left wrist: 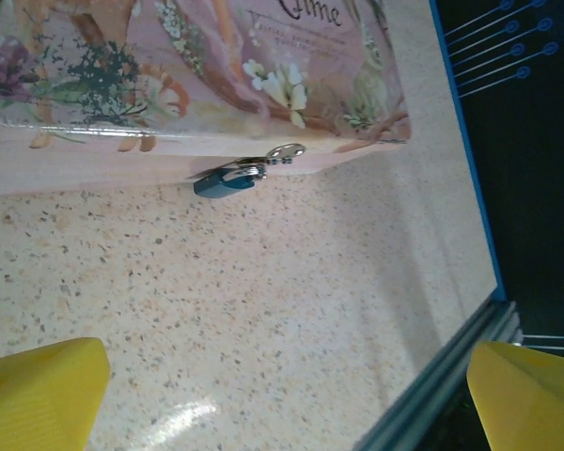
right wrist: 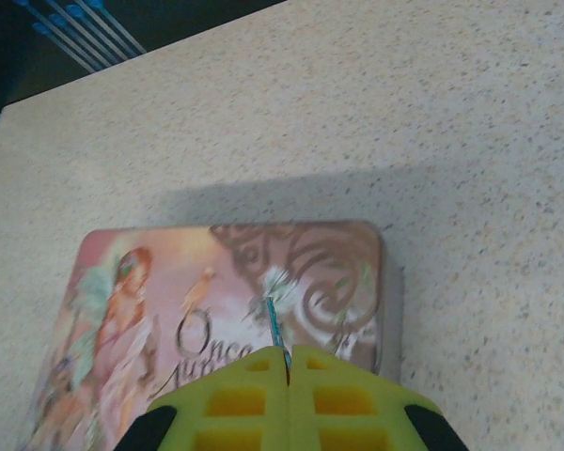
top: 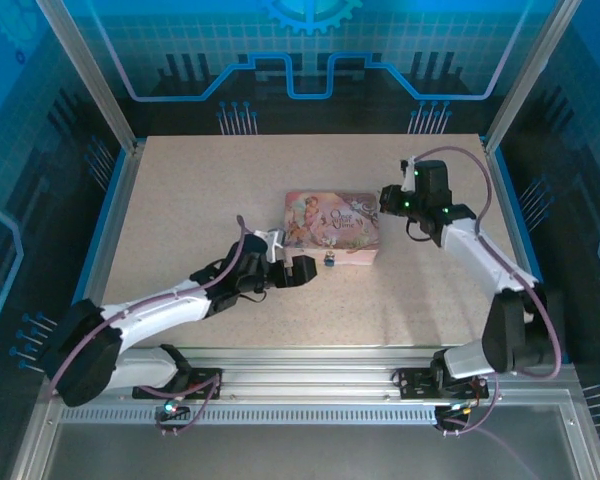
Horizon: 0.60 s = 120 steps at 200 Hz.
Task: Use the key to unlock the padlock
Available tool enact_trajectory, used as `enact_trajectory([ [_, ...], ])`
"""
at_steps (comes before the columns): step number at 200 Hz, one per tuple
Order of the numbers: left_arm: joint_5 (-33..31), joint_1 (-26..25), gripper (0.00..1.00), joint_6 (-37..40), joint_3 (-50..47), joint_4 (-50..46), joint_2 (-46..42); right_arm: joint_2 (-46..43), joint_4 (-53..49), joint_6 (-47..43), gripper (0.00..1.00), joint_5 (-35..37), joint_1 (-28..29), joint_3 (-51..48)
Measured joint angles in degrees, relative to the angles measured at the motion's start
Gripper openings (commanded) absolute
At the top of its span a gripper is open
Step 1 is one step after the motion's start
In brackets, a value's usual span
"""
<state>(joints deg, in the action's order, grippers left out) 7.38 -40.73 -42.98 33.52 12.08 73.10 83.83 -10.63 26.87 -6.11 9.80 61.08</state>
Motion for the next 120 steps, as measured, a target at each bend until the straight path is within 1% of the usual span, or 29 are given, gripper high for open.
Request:
enact_trajectory([
  [44, -4.4, -4.4, 0.99, 3.7, -0.2, 8.3, 7.6, 12.1, 3.7, 0.1, 0.00, -2.7, -3.0, 6.5],
  [81, -5.5, -5.2, 0.99, 5.5, 2.0, 12.8, 15.9, 19.7, 3.9, 0.3, 0.00, -5.2, -3.8, 11.8],
  [120, -6.7, -6.3, 0.99, 6.7, 3.5, 16.9, 20.4, 26.1, 3.6, 0.8, 0.00, -8.4, -3.8, 18.3],
])
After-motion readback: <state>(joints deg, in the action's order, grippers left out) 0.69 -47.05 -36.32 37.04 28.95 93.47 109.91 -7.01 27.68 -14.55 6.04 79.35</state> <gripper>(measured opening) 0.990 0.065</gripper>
